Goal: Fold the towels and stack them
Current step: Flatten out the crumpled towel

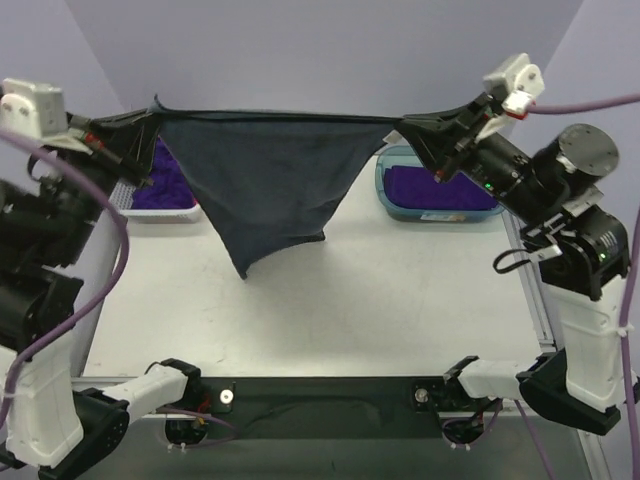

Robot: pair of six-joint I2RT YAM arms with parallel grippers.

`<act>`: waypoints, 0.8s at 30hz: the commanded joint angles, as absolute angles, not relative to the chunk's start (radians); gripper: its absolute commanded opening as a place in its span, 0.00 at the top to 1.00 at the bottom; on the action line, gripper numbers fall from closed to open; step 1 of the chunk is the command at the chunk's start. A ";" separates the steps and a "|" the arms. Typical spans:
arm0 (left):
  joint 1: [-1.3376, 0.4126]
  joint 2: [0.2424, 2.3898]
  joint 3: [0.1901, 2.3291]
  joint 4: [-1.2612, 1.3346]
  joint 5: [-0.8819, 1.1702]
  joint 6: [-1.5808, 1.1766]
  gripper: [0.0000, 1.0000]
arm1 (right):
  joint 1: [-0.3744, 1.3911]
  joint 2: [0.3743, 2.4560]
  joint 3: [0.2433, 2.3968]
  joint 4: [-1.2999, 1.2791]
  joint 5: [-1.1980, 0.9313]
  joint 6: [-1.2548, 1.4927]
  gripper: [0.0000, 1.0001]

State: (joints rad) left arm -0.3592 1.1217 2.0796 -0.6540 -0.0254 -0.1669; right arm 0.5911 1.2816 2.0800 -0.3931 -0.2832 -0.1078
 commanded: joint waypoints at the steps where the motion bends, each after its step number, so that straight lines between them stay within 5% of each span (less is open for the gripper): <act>1: -0.337 1.029 2.135 -0.612 -0.025 -0.104 1.00 | 0.568 1.175 2.112 -0.382 -0.287 -0.114 1.00; 12: -0.336 1.024 2.192 -0.598 0.051 -0.164 1.00 | 0.568 1.156 2.229 -0.376 -0.305 -0.090 1.00; 19: -0.336 1.202 2.099 -0.661 -0.196 -0.192 1.00 | 0.543 1.317 2.160 -0.373 -0.131 -0.153 1.00; 24: -0.316 1.461 1.988 -0.652 -0.336 -0.207 0.97 | 0.363 1.553 2.097 -0.342 -0.175 -0.077 1.00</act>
State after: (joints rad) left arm -0.3531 1.2900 2.0483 -0.6445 -0.0891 -0.2070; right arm 0.4698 1.4067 2.1445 -0.3885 -0.2871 -0.1020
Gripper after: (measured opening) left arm 0.090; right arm 0.044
